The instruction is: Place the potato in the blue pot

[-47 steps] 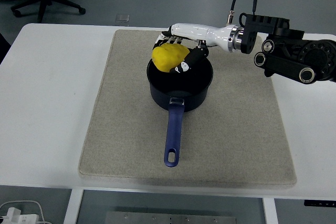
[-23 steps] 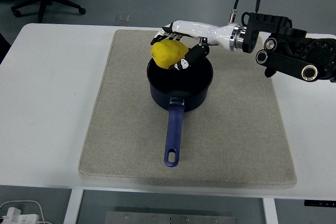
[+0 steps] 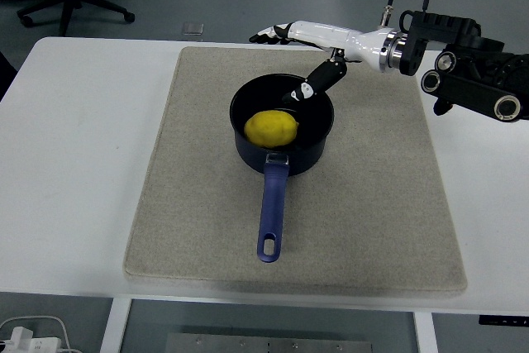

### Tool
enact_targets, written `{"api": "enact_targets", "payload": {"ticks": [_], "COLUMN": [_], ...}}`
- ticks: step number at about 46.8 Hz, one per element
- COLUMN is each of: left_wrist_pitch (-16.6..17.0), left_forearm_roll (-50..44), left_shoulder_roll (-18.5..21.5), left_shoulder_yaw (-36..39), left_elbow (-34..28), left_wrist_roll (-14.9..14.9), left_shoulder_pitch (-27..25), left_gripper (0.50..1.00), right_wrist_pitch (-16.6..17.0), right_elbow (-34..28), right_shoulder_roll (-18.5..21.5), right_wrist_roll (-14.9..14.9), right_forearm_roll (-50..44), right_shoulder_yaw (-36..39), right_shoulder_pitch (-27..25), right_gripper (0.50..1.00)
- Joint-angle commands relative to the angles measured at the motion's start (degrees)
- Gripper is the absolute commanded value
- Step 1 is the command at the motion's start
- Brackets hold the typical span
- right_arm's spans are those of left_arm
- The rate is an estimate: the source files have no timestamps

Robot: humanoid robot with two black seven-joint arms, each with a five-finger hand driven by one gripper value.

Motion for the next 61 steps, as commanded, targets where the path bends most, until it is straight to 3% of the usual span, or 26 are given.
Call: {"api": "enact_targets", "payload": {"ticks": [1,9,18,30,41,48,61], "left_wrist_pitch": [0.08,-0.01,0.08,-0.01,-0.01,-0.01,-0.01], "left_forearm_roll": [-0.03,-0.03,-0.03,-0.03,-0.03,-0.03,-0.03], "left_shoulder_roll": [0.0,0.0,0.0,0.0,0.0,0.0,0.0], "left_shoulder_yaw": [-0.04,-0.04,0.05,0.05,0.05,0.05,0.05], "left_elbow": [0.0,0.0,0.0,0.0,0.0,0.0,0.0], "left_wrist_roll": [-0.02,-0.02,-0.02,-0.02,-0.02,-0.02,-0.02], "left_shoulder_pitch": [0.0,0.0,0.0,0.0,0.0,0.0,0.0], "left_gripper": [0.994,0.994,0.994,0.994,0.994,0.994,0.994], "right_wrist_pitch": [0.57,0.13,0.22,-0.31,-0.49,-0.92,-1.19], "right_elbow": [-0.19,-1.33,-5.55,-9.68,-11.53,-13.28,-16.45], "right_shoulder_roll": [-1.82,-5.42,-7.62,-7.8,-7.54,-7.01,-6.39], "right_wrist_roll": [-0.13,-0.13,-0.22,-0.22,-0.22,-0.31,-0.22], "right_forearm_roll": [2.85,13.57,24.56,33.71,38.72,42.23,48.91], "right_shoulder_yaw": [0.01,0.71,3.96,11.07,23.2,28.04,28.31], "right_shoulder_pitch": [-0.16,-0.69,-4.99,-15.19,-25.47,-29.34,-33.03], "right_gripper": [0.926,0.926,0.926,0.926,0.926,0.926,0.926]}}
